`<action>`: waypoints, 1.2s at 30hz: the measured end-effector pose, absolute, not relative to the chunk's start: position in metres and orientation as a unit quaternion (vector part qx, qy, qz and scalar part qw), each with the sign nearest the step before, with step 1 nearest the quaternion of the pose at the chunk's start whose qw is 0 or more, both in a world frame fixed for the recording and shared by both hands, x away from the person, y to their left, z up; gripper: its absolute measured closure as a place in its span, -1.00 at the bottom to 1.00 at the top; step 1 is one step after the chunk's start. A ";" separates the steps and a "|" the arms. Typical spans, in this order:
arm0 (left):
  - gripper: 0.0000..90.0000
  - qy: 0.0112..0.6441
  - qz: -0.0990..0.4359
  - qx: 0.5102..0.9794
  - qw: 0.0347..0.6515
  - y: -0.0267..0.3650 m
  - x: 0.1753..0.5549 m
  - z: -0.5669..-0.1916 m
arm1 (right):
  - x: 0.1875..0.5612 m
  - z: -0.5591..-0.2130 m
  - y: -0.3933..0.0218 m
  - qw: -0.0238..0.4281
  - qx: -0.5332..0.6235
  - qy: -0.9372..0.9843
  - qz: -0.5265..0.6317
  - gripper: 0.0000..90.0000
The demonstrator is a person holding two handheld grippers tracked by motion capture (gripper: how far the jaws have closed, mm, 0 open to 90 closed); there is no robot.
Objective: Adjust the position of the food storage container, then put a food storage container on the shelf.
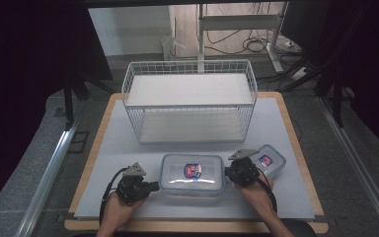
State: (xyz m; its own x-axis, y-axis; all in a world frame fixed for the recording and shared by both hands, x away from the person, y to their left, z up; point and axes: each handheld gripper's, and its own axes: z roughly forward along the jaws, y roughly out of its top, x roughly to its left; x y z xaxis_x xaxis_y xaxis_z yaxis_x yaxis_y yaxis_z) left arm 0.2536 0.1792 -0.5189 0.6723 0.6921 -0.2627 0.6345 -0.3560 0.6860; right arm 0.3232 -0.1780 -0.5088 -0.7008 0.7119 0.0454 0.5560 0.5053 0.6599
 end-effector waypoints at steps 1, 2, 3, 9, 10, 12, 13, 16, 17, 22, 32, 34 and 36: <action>1.00 0.404 0.035 0.822 0.401 0.179 0.253 -0.519 | 0.323 -0.509 -0.178 0.117 0.369 0.860 0.334 0.99; 0.93 0.406 0.035 0.821 0.399 0.180 0.254 -0.519 | 0.324 -0.509 -0.179 0.118 0.364 0.861 0.335 0.99; 0.85 0.410 0.036 0.820 0.397 0.182 0.255 -0.519 | 0.323 -0.509 -0.179 0.118 0.362 0.862 0.335 0.99; 0.44 0.407 0.109 0.824 0.379 0.189 0.247 -0.513 | 0.311 -0.498 -0.191 0.127 0.330 0.871 0.340 0.83; 0.35 0.406 0.118 0.824 0.377 0.191 0.245 -0.513 | 0.308 -0.497 -0.194 0.129 0.326 0.874 0.338 0.79; 0.26 0.405 0.134 0.825 0.371 0.194 0.244 -0.514 | 0.306 -0.497 -0.195 0.129 0.323 0.875 0.336 0.75; 0.05 0.407 0.152 0.824 0.363 0.198 0.242 -0.515 | 0.301 -0.497 -0.202 0.121 0.324 0.874 0.341 0.64; -0.12 0.410 0.161 0.819 0.367 0.204 0.241 -0.516 | 0.298 -0.495 -0.207 0.121 0.325 0.873 0.344 0.47; -0.22 0.411 0.162 0.816 0.373 0.206 0.240 -0.516 | 0.295 -0.494 -0.210 0.120 0.325 0.871 0.350 0.37; -0.55 0.423 0.151 0.807 0.385 0.213 0.236 -0.520 | 0.289 -0.495 -0.218 0.112 0.325 0.865 0.366 -0.08; -0.87 0.413 0.160 0.806 0.393 0.209 0.237 -0.522 | 0.289 -0.492 -0.218 0.111 0.324 0.859 0.379 -0.36; -0.90 0.412 0.156 0.806 0.395 0.209 0.239 -0.526 | 0.289 -0.492 -0.219 0.110 0.325 0.859 0.380 -0.39; -0.92 0.413 0.155 0.805 0.396 0.209 0.240 -0.526 | 0.289 -0.491 -0.218 0.110 0.325 0.859 0.380 -0.41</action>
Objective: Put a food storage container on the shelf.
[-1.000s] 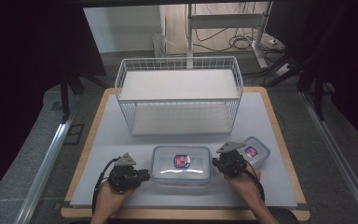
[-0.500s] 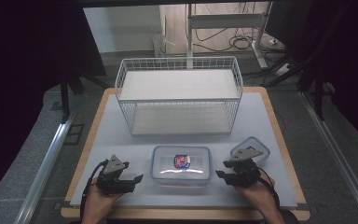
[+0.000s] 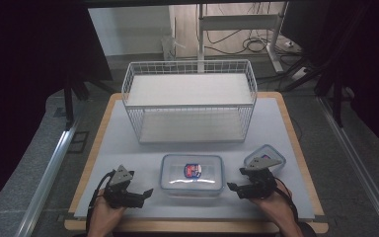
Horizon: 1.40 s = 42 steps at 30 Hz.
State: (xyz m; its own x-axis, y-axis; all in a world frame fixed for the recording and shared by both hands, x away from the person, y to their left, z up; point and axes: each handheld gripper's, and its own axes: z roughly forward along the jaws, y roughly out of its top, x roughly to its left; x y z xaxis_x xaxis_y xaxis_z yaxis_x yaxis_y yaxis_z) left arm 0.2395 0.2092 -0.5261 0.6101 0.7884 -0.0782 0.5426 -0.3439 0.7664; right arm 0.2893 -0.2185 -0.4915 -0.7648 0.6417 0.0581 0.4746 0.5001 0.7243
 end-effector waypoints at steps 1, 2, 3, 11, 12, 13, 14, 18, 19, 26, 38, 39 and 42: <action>-0.92 0.414 0.154 0.802 0.401 0.209 0.240 -0.526 | 0.289 -0.491 -0.218 0.110 0.324 0.859 0.380 -0.43; -0.93 0.415 0.154 0.801 0.404 0.209 0.240 -0.526 | 0.289 -0.491 -0.218 0.110 0.325 0.859 0.381 -0.48; -0.93 0.416 0.151 0.800 0.405 0.209 0.241 -0.525 | 0.289 -0.491 -0.218 0.110 0.325 0.859 0.381 -0.48; -0.91 0.427 0.126 0.803 0.397 0.208 0.248 -0.512 | 0.292 -0.485 -0.219 0.086 0.340 0.852 0.390 -0.53; -0.91 0.426 0.125 0.803 0.399 0.207 0.251 -0.508 | 0.293 -0.482 -0.219 0.079 0.345 0.848 0.394 -0.48; -0.91 0.426 0.125 0.803 0.399 0.207 0.251 -0.508 | 0.293 -0.482 -0.219 0.079 0.345 0.848 0.394 -0.48; -0.92 0.422 0.115 0.802 0.406 0.205 0.257 -0.503 | 0.294 -0.479 -0.219 0.072 0.348 0.846 0.397 -0.42; -0.92 0.417 0.085 0.800 0.423 0.200 0.267 -0.498 | 0.298 -0.475 -0.213 0.055 0.352 0.844 0.400 -0.38; -0.92 0.417 0.077 0.800 0.425 0.199 0.270 -0.497 | 0.298 -0.475 -0.213 0.055 0.352 0.844 0.400 -0.38; -0.92 0.402 -0.008 0.803 0.439 0.185 0.295 -0.505 | 0.310 -0.482 -0.196 0.006 0.358 0.846 0.395 -0.59; -0.96 0.385 -0.078 0.812 0.433 0.160 0.309 -0.515 | 0.329 -0.497 -0.179 -0.103 0.383 0.830 0.392 -0.75; -0.93 0.383 -0.077 0.812 0.434 0.162 0.306 -0.514 | 0.329 -0.497 -0.179 -0.106 0.385 0.828 0.393 -0.74; -0.89 0.383 -0.075 0.811 0.435 0.163 0.300 -0.513 | 0.328 -0.496 -0.181 -0.106 0.387 0.827 0.395 -0.67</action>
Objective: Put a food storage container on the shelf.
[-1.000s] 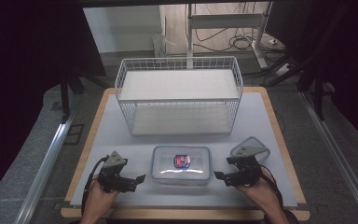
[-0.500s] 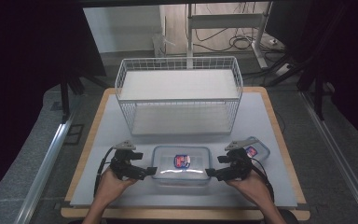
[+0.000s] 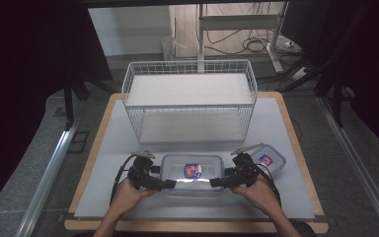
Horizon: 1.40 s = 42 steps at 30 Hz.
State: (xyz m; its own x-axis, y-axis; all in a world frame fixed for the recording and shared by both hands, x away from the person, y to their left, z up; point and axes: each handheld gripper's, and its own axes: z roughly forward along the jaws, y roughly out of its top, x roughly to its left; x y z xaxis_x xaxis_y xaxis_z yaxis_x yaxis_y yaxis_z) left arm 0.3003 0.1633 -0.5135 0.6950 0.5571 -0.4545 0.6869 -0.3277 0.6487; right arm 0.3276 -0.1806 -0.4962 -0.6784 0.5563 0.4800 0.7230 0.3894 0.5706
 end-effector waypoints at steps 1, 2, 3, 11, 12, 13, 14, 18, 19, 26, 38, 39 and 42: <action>-0.86 0.384 -0.073 0.811 0.435 0.164 0.298 -0.513 | 0.326 -0.495 -0.181 0.105 -0.387 -0.827 -0.394 -0.64; -0.80 0.387 -0.067 0.810 0.435 0.165 0.294 -0.510 | 0.323 -0.494 -0.182 0.105 -0.388 -0.826 -0.394 -0.60; -0.75 0.387 -0.067 0.810 0.435 0.165 0.294 -0.510 | 0.323 -0.494 -0.182 0.105 -0.388 -0.826 -0.394 -0.60; -0.33 0.392 -0.058 0.796 0.458 0.178 0.268 -0.507 | 0.303 -0.488 -0.197 0.096 -0.389 -0.810 -0.428 -0.11; -0.27 0.394 -0.057 0.793 0.462 0.178 0.266 -0.507 | 0.301 -0.487 -0.198 0.094 -0.389 -0.809 -0.431 -0.07; -0.23 0.396 -0.058 0.788 0.468 0.180 0.264 -0.507 | 0.299 -0.487 -0.199 0.092 -0.388 -0.809 -0.433 -0.05; -0.16 0.396 -0.058 0.788 0.468 0.180 0.264 -0.507 | 0.299 -0.487 -0.199 0.092 -0.388 -0.809 -0.433 -0.05; 0.03 0.406 -0.079 0.766 0.493 0.190 0.260 -0.510 | 0.292 -0.486 -0.202 0.090 -0.386 -0.803 -0.445 0.04; 0.05 0.406 -0.079 0.766 0.493 0.190 0.260 -0.510 | 0.291 -0.486 -0.202 0.093 -0.388 -0.802 -0.445 0.05; 0.15 0.424 -0.117 0.738 0.512 0.197 0.261 -0.515 | 0.292 -0.489 -0.203 0.097 -0.393 -0.792 -0.457 0.03; 0.16 0.451 -0.095 0.727 0.509 0.193 0.263 -0.510 | 0.293 -0.490 -0.204 0.102 -0.419 -0.769 -0.472 0.13; 0.16 0.452 -0.090 0.728 0.508 0.192 0.263 -0.509 | 0.293 -0.489 -0.203 0.092 -0.416 -0.770 -0.475 0.14; 0.17 0.452 -0.079 0.726 0.512 0.191 0.264 -0.505 | 0.293 -0.488 -0.201 0.077 -0.413 -0.772 -0.477 0.13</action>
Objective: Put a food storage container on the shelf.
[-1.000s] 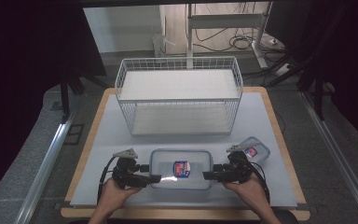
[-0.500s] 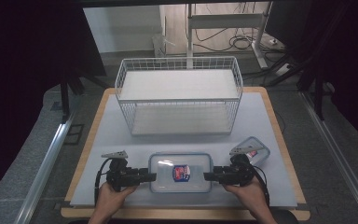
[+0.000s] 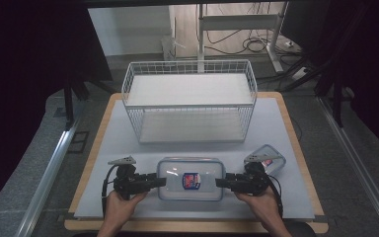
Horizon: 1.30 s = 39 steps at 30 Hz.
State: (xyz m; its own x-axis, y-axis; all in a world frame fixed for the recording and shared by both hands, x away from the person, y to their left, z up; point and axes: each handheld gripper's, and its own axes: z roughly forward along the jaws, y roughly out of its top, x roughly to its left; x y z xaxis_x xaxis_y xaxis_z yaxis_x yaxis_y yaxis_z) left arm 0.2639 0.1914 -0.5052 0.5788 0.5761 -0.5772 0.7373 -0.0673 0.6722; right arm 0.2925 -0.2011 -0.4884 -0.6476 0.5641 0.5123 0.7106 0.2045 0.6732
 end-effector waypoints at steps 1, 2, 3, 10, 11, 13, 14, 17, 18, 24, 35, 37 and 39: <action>0.17 0.452 -0.076 0.727 0.511 0.191 0.264 -0.504 | 0.293 -0.488 -0.201 0.077 -0.413 -0.772 -0.477 0.13; 0.17 0.451 -0.073 0.728 0.511 0.191 0.265 -0.503 | 0.293 -0.488 -0.201 0.073 -0.412 -0.772 -0.478 0.12; 0.17 0.451 -0.073 0.728 0.511 0.191 0.265 -0.503 | 0.293 -0.488 -0.201 0.072 -0.412 -0.772 -0.480 0.12; 0.17 0.436 -0.051 0.733 0.520 0.190 0.267 -0.485 | 0.295 -0.474 -0.202 0.055 -0.404 -0.764 -0.500 0.12; 0.17 0.436 -0.051 0.733 0.520 0.190 0.267 -0.485 | 0.295 -0.473 -0.202 0.054 -0.403 -0.763 -0.503 0.12; 0.17 0.433 -0.047 0.734 0.521 0.190 0.269 -0.479 | 0.297 -0.469 -0.202 0.053 -0.402 -0.760 -0.507 0.12; 0.17 0.429 -0.042 0.735 0.523 0.191 0.271 -0.473 | 0.298 -0.466 -0.202 0.051 -0.401 -0.761 -0.508 0.12; 0.17 0.426 -0.035 0.735 0.526 0.192 0.273 -0.467 | 0.300 -0.460 -0.201 0.046 -0.396 -0.760 -0.513 0.12; 0.17 0.424 -0.029 0.734 0.530 0.193 0.275 -0.459 | 0.303 -0.451 -0.200 0.040 -0.390 -0.761 -0.517 0.12; 0.17 0.420 -0.011 0.730 0.538 0.195 0.281 -0.435 | 0.314 -0.428 -0.198 0.027 -0.377 -0.758 -0.531 0.12; 0.17 0.417 0.003 0.726 0.547 0.199 0.299 -0.407 | 0.337 -0.395 -0.193 0.018 -0.367 -0.758 -0.539 0.12; 0.17 0.416 0.006 0.725 0.549 0.199 0.303 -0.401 | 0.339 -0.392 -0.193 0.019 -0.367 -0.757 -0.540 0.12; 0.17 0.415 0.010 0.725 0.549 0.200 0.308 -0.392 | 0.345 -0.385 -0.192 0.019 -0.367 -0.755 -0.543 0.12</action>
